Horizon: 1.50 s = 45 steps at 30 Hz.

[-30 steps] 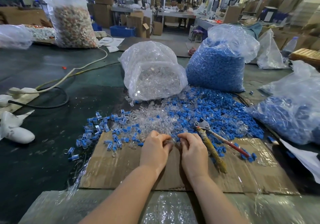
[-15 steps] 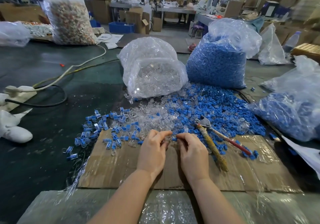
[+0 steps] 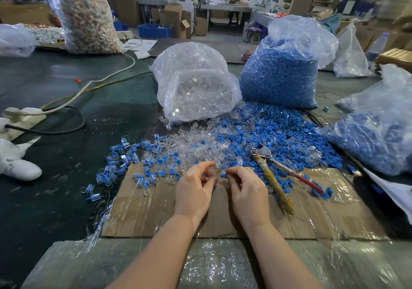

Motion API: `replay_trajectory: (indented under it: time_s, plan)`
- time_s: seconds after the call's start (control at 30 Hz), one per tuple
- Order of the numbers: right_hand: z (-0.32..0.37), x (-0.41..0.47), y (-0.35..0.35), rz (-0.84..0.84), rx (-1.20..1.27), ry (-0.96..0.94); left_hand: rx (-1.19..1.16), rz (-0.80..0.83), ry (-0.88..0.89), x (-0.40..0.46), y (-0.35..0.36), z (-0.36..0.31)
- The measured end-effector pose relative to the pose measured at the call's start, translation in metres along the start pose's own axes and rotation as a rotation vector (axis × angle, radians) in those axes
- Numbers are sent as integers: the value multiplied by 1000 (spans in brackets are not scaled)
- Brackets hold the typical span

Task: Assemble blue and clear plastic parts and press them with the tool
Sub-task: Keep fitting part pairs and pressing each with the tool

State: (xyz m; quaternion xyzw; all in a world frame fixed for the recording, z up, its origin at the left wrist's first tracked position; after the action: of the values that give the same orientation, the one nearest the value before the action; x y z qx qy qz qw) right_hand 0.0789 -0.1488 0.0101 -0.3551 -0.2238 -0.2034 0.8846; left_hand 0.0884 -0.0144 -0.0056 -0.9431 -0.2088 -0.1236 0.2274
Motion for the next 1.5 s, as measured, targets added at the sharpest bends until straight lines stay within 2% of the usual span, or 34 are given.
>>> replay_trajectory:
  time_s: [0.2, 0.57, 1.2, 1.5]
  plan:
    - [1, 0, 1, 10, 15, -14, -6, -24, -33, 3, -3, 4]
    - [-1, 0, 4, 21, -12, -22, -184, -9, -150, 2, 0, 10]
    - [4, 1, 2, -23, -44, -69, -148, 34, -125, 4, 0, 3]
    - [7, 0, -2, -45, 10, -81, -195, 43, -187, 3, 1, 7]
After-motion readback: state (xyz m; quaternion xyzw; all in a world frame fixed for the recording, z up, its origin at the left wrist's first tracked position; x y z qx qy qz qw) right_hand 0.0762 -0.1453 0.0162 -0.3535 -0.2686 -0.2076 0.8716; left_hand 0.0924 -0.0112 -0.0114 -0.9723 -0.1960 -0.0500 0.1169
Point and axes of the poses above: each hand's wrist, its own x-axis towards the middle knuckle, its own y-axis out of the palm, z = x × y, the point moved 7 cm from there along x, towards the middle knuckle, and after that the axes turned 13 degrees about -z, right-handed, at the moved point
